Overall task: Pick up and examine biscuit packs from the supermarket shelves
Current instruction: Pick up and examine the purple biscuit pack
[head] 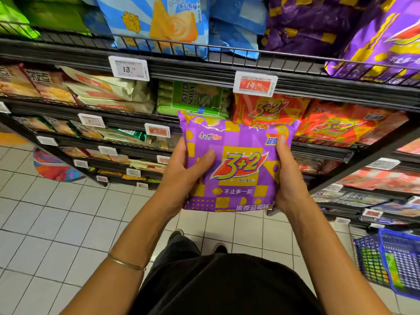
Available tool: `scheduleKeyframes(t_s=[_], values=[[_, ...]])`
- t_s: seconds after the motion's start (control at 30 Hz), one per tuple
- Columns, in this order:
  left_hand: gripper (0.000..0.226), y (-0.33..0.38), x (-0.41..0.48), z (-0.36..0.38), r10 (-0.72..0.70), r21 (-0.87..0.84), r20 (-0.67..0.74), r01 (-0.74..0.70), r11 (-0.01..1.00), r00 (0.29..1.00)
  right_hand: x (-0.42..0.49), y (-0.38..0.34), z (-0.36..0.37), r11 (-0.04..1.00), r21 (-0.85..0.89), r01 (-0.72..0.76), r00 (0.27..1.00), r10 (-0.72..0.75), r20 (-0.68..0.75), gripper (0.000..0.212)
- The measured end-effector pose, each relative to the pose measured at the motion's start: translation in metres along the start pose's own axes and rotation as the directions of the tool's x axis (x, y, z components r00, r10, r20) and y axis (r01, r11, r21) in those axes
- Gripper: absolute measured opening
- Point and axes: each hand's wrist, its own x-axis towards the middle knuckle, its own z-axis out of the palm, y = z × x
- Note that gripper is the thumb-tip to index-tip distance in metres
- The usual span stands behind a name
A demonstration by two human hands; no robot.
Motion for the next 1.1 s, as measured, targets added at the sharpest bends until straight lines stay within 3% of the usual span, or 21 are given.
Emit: scheduleKeyframes(t_s=[0.1, 0.2, 0.33, 0.53, 0.77, 1.1], values=[[0.038, 0.003, 0.000, 0.001, -0.003, 0.016, 0.024, 0.002, 1.000, 1.000, 0.001, 0.000, -0.005, 0.999, 0.037, 0.016, 0.999, -0.015, -0.029, 0.057], [0.048, 0.004, 0.002, 0.002, -0.018, -0.013, -0.009, 0.017, 1.000, 1.000, 0.001, -0.001, -0.011, 0.997, 0.072, -0.016, 1.000, 0.017, -0.017, 0.051], [0.034, 0.002, 0.004, 0.002, -0.023, 0.052, -0.010, 0.024, 0.998, 1.000, 0.003, 0.003, -0.016, 0.996, 0.082, -0.030, 0.999, 0.032, -0.022, 0.050], [0.033, -0.003, 0.006, 0.002, 0.000, 0.117, -0.012, 0.001, 0.993, 1.000, 0.005, 0.005, -0.023, 0.994, 0.095, -0.051, 0.998, 0.053, -0.021, 0.052], [0.044, -0.006, 0.009, -0.001, -0.010, 0.115, -0.050, 0.016, 0.993, 0.999, 0.010, 0.008, -0.027, 0.992, 0.110, -0.068, 0.998, 0.069, -0.009, 0.056], [0.039, -0.001, 0.012, -0.001, -0.045, 0.057, -0.119, 0.052, 0.997, 0.992, 0.015, 0.009, -0.026, 0.987, 0.115, -0.108, 0.994, 0.103, 0.047, 0.053]])
